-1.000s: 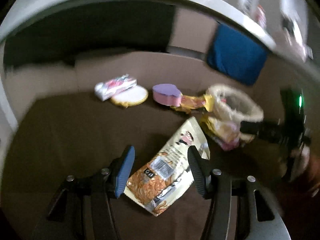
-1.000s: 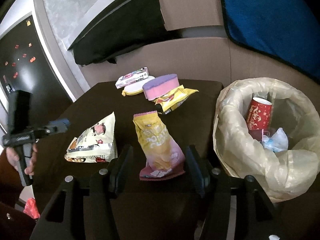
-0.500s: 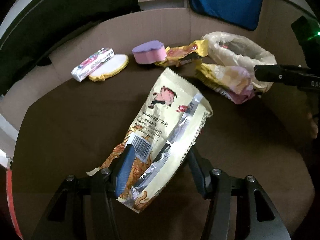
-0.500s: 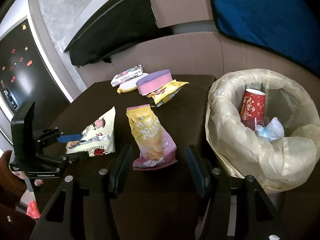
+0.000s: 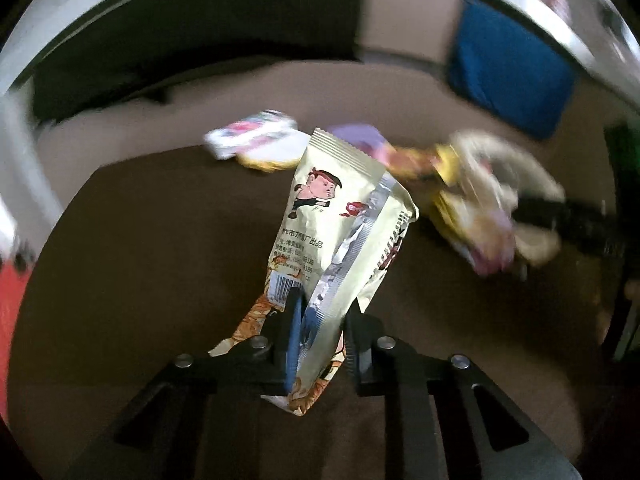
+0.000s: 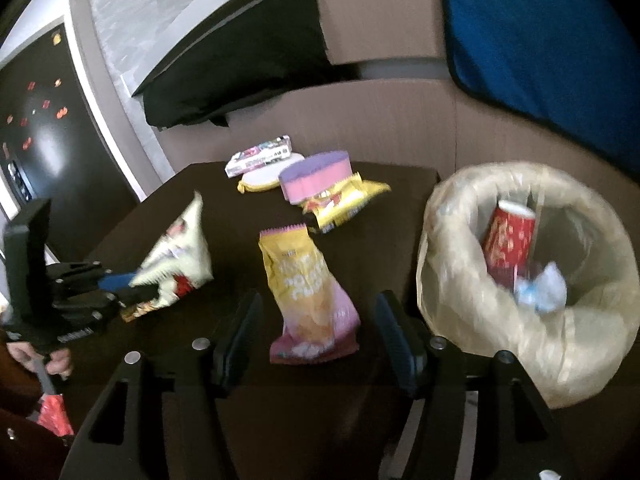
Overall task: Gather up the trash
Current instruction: 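Grasp the yellow potato chips bag with the right tool while left holds the wrapper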
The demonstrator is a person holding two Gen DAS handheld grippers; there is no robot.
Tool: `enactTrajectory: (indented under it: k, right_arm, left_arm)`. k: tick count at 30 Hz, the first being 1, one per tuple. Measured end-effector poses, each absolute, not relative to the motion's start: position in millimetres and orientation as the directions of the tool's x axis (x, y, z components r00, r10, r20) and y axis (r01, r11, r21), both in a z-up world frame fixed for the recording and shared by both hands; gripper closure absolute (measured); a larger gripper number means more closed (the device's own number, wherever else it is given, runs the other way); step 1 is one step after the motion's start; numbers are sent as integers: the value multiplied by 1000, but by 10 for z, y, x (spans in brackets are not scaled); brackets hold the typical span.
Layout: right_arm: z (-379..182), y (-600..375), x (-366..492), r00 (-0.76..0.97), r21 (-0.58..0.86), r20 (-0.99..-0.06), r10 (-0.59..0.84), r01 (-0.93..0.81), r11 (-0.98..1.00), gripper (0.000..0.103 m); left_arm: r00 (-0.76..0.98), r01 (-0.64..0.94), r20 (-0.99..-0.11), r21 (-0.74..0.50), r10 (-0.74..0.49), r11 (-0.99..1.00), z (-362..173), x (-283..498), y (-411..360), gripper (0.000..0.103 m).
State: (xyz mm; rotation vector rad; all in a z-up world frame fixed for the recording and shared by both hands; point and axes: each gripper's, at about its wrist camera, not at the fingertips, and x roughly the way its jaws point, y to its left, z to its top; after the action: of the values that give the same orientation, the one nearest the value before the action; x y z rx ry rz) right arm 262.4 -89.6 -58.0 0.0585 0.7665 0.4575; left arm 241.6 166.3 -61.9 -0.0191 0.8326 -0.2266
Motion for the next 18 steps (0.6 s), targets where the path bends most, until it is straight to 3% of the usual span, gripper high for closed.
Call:
enactTrajectory:
  k: [11,18]
  right_arm:
    - [-763,-526,2921,518,298,-710,477,-393,870,42]
    - [-845,-120,2788,494,184,-754,433,-474,861,42]
  left_arm:
    - [686,49,-704,-207,-184,977,-558,2281,1989,84]
    - [680,29,-703,-260,-210,965,-657,2244,2113,84]
